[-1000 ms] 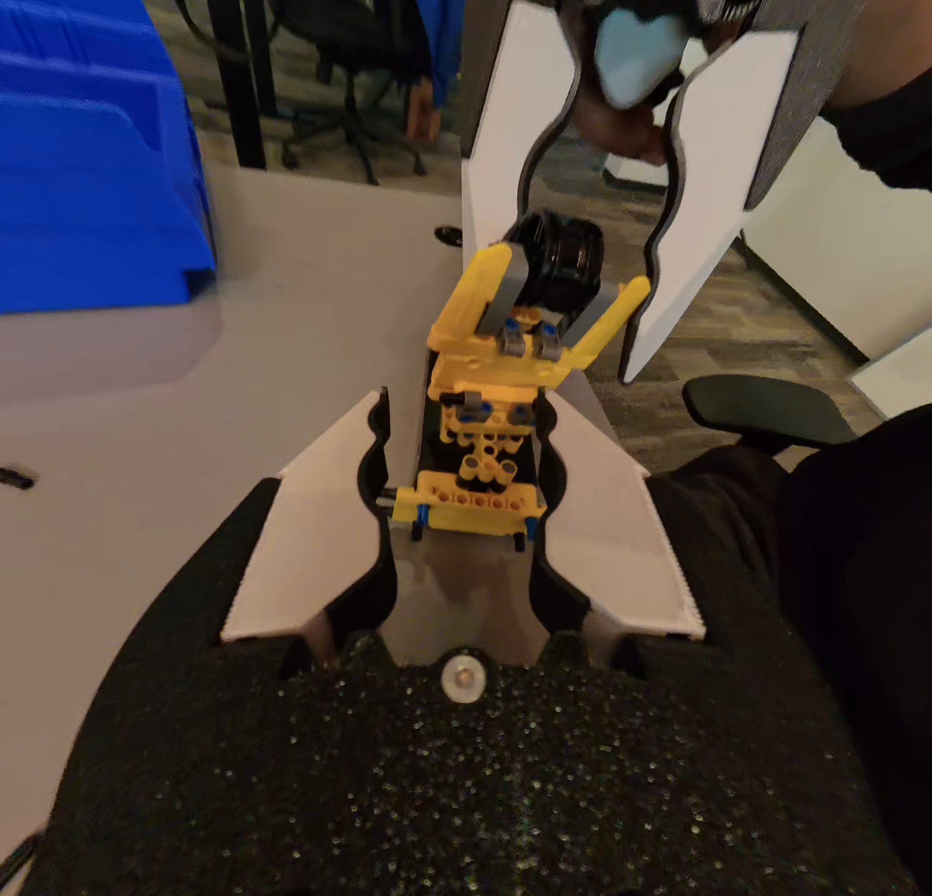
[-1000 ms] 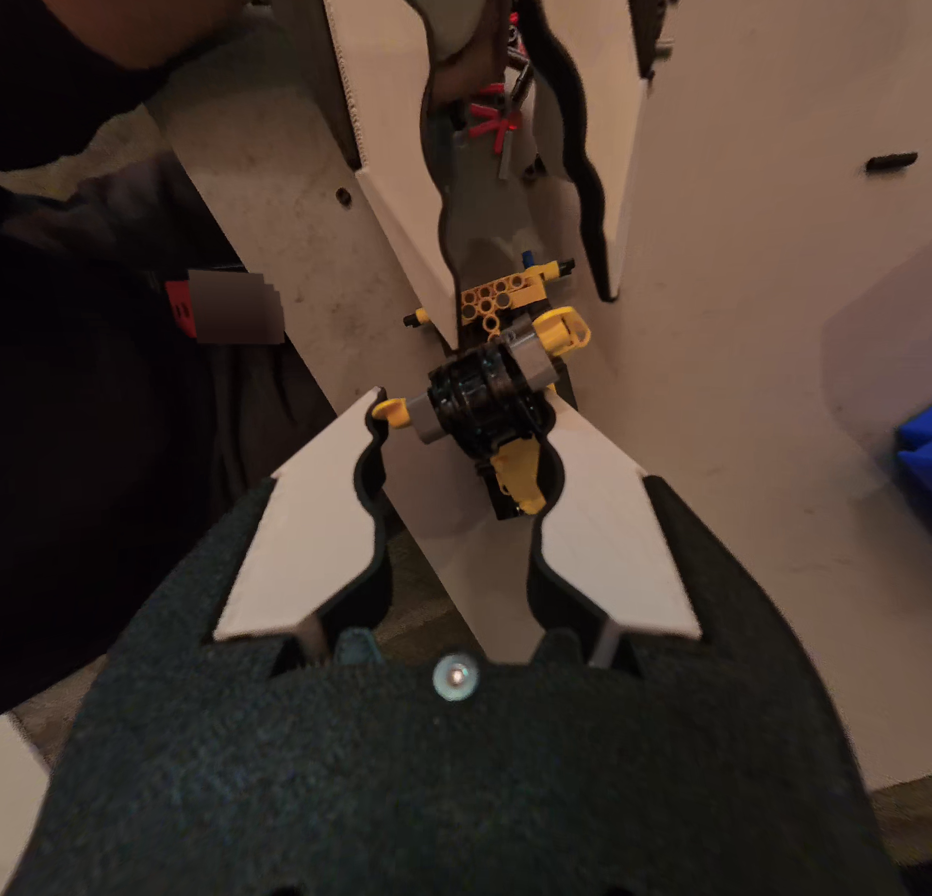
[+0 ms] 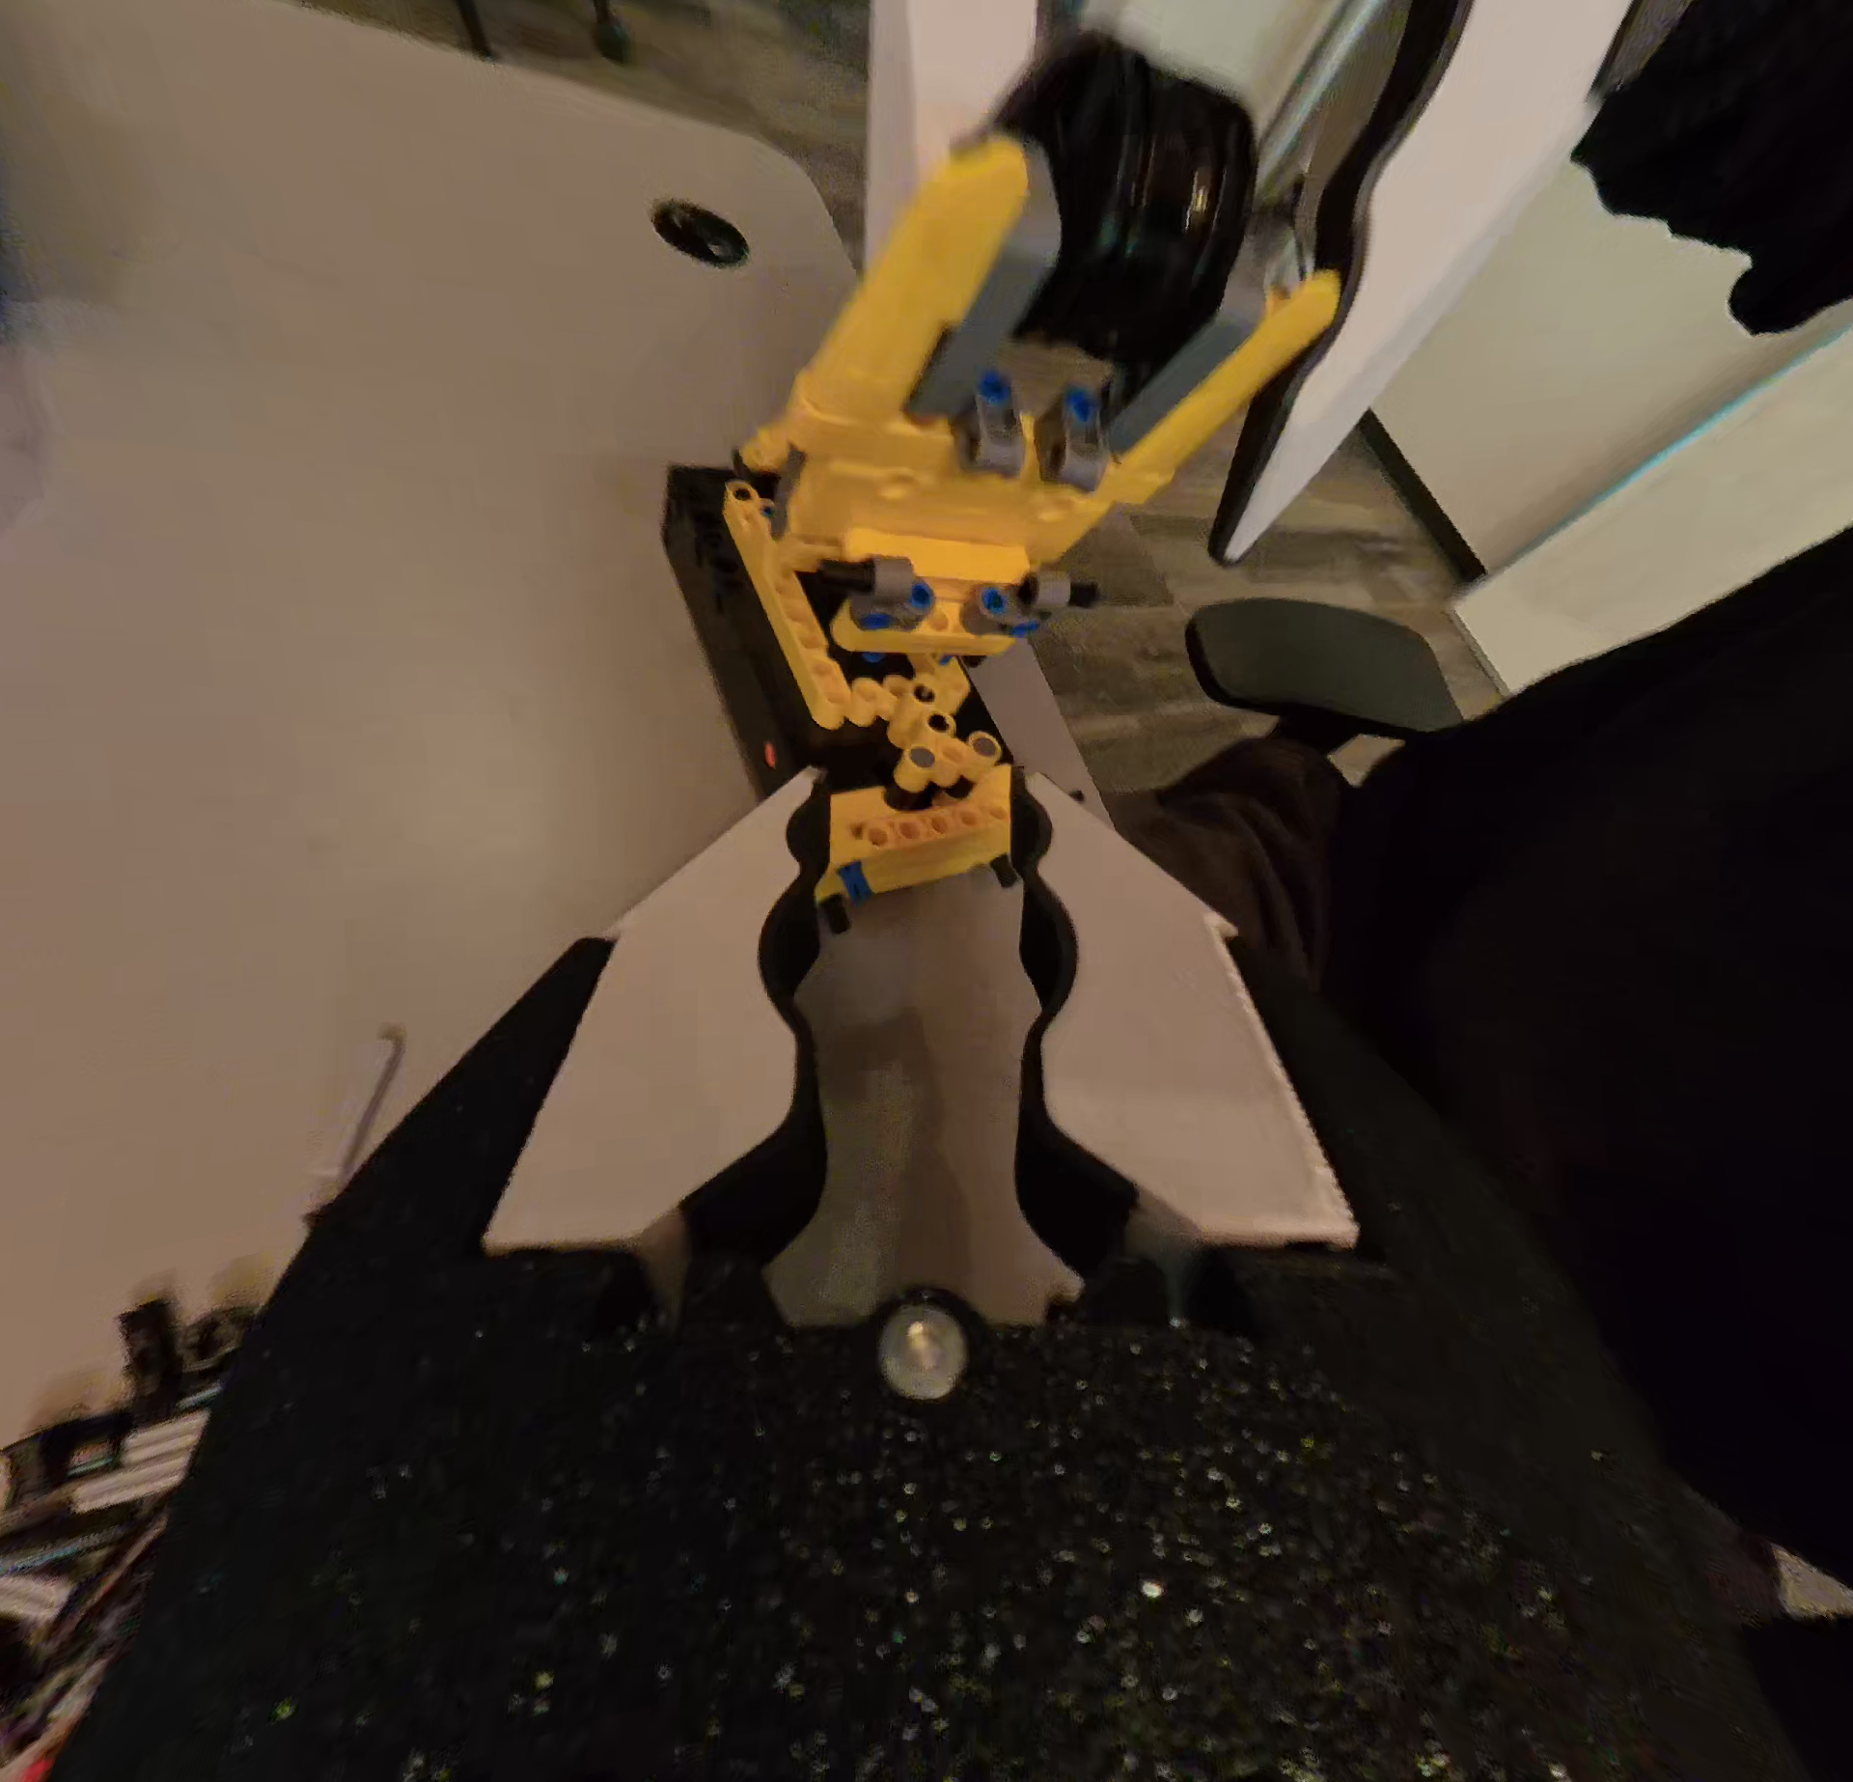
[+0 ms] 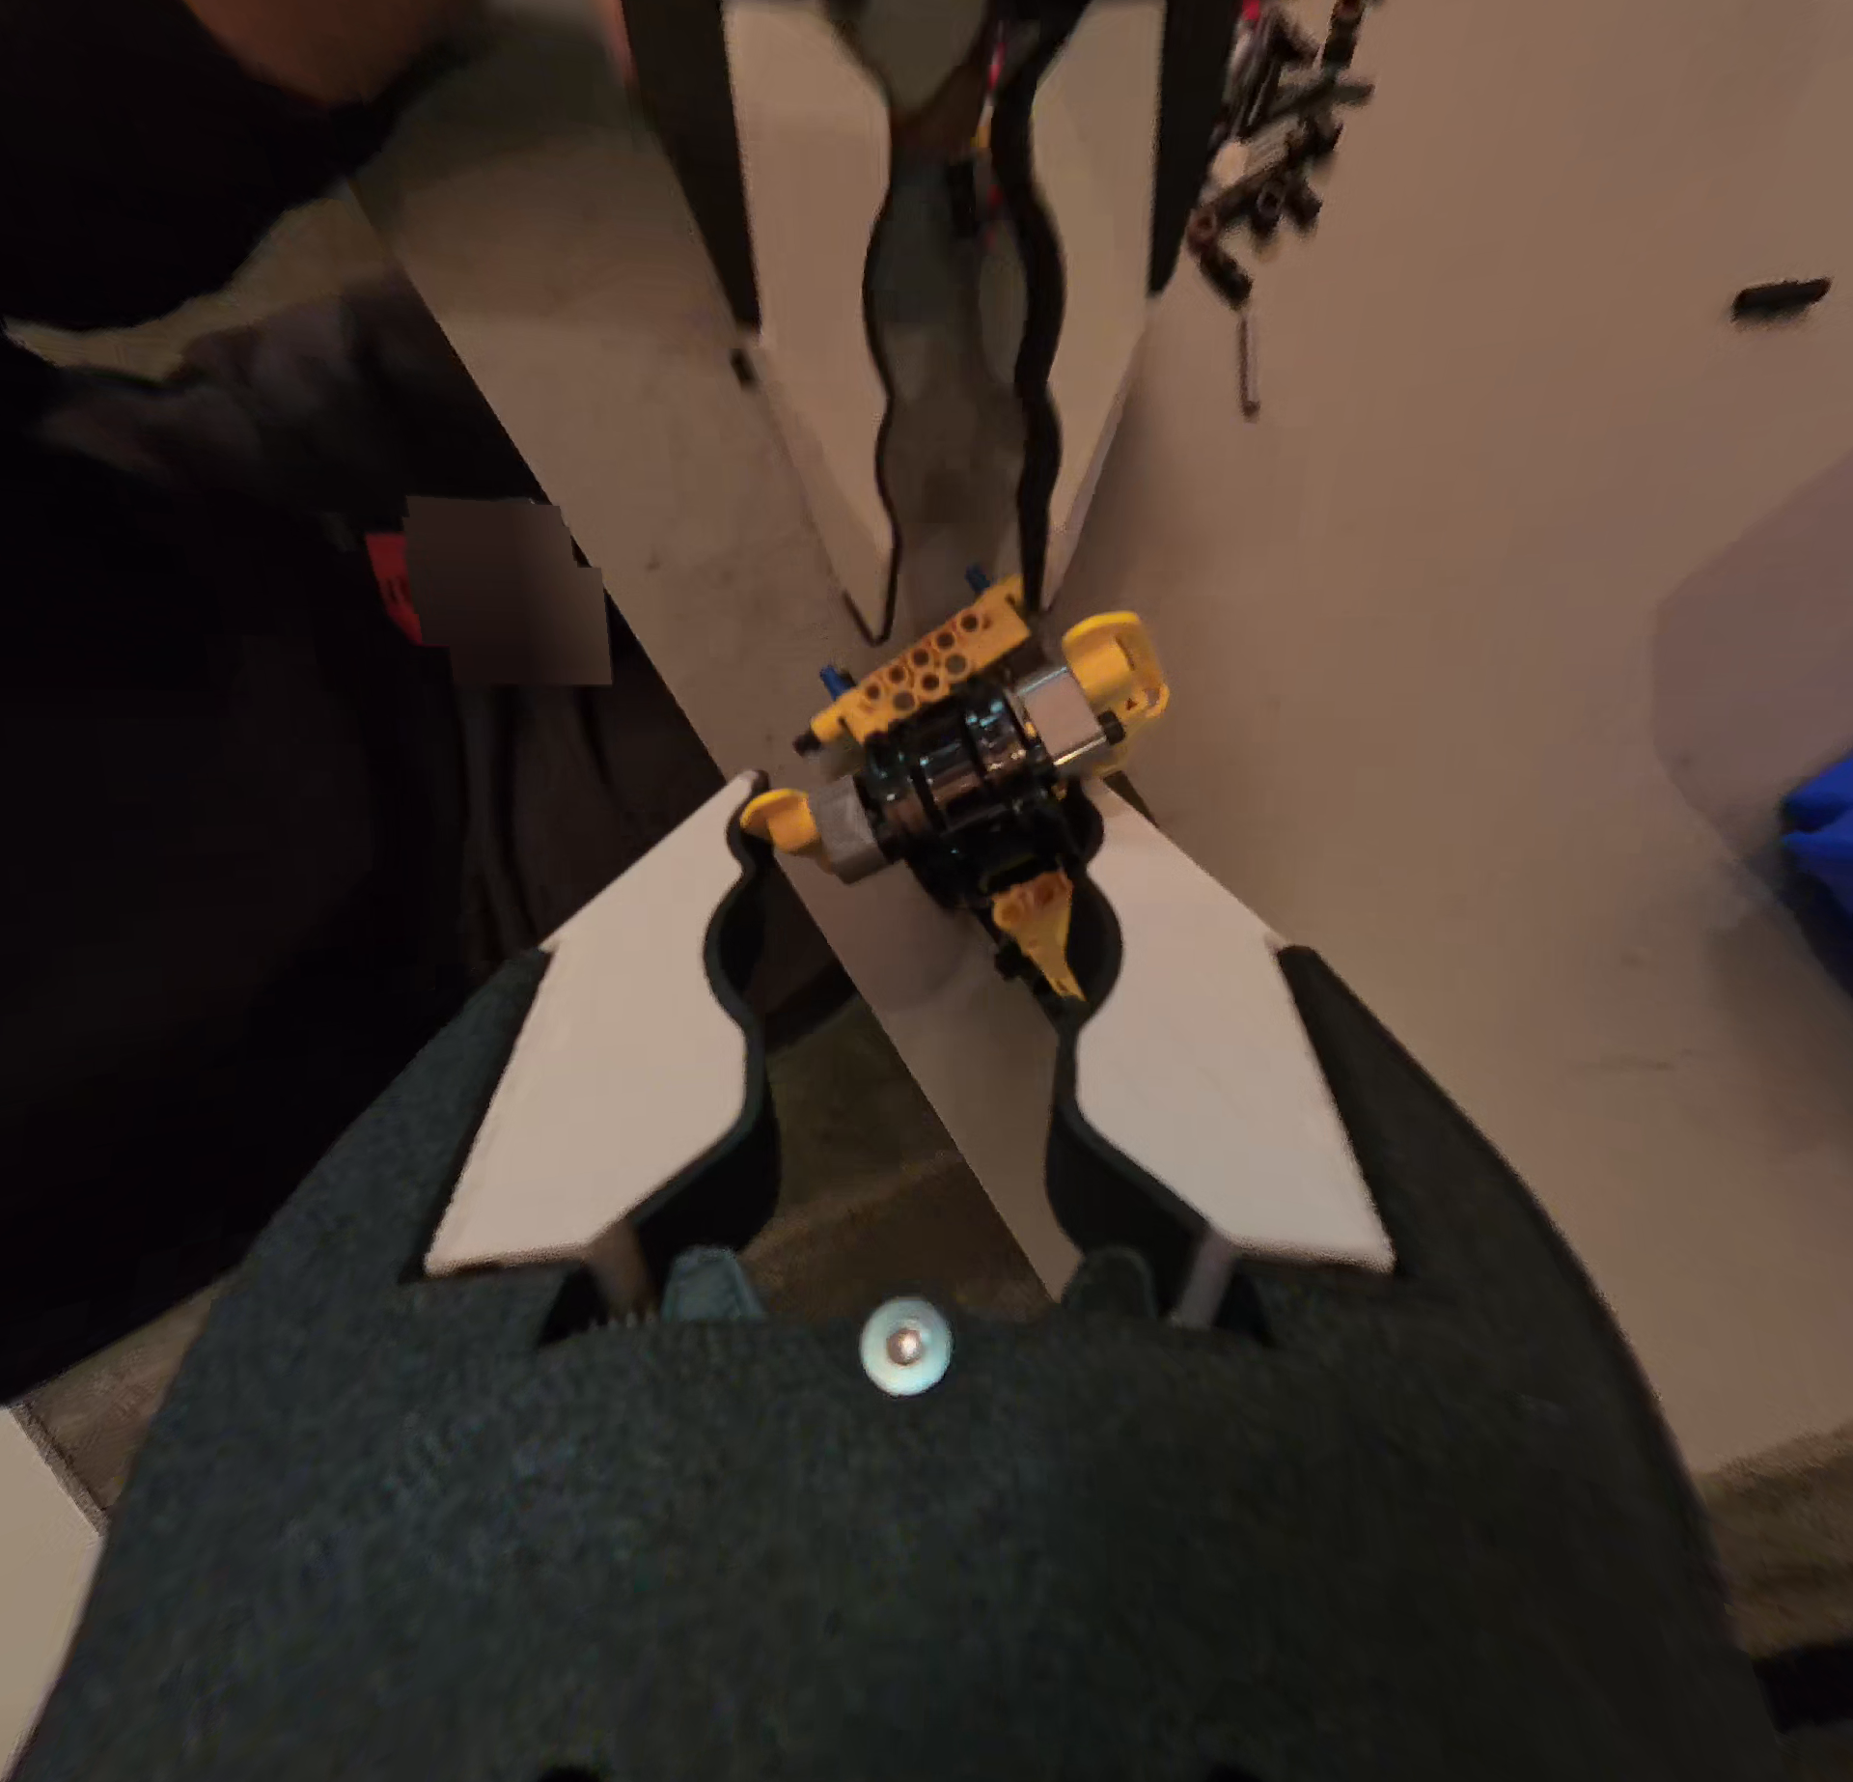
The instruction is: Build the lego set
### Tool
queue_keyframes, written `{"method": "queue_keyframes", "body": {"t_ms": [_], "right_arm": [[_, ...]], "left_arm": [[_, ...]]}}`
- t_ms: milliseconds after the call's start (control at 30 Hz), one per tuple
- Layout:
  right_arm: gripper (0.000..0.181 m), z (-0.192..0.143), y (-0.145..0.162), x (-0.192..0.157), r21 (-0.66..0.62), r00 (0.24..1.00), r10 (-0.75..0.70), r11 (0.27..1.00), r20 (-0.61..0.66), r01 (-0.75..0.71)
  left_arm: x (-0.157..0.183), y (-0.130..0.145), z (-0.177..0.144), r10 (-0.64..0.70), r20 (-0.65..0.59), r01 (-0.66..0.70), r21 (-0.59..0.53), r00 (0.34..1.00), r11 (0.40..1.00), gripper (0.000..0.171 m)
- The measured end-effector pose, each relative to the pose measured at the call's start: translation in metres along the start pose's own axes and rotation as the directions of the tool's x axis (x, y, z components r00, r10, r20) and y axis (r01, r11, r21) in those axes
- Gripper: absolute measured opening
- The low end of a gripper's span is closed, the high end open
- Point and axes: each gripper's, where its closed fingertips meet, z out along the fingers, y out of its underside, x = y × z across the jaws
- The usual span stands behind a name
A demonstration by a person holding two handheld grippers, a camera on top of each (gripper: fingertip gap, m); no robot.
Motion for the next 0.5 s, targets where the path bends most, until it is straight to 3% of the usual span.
{"method": "queue_keyframes", "body": {"t_ms": [233, 500], "right_arm": [[0.057, 0.009, 0.011, -0.001, -0.048, 0.999, -0.052, 0.998, -0.001, 0.052], [0.057, 0.01, 0.012, 0.003, -0.012, 0.998, -0.017, 1.0, 0.065, 0.018]], "left_arm": [[-0.02, -0.035, -0.003, 0.049, 0.168, -0.081, 0.186, 0.985, 0.979, 0.038], [-0.004, -0.045, 0.005, 0.023, 0.055, -0.035, 0.245, 0.998, 0.969, 0.039]]}}
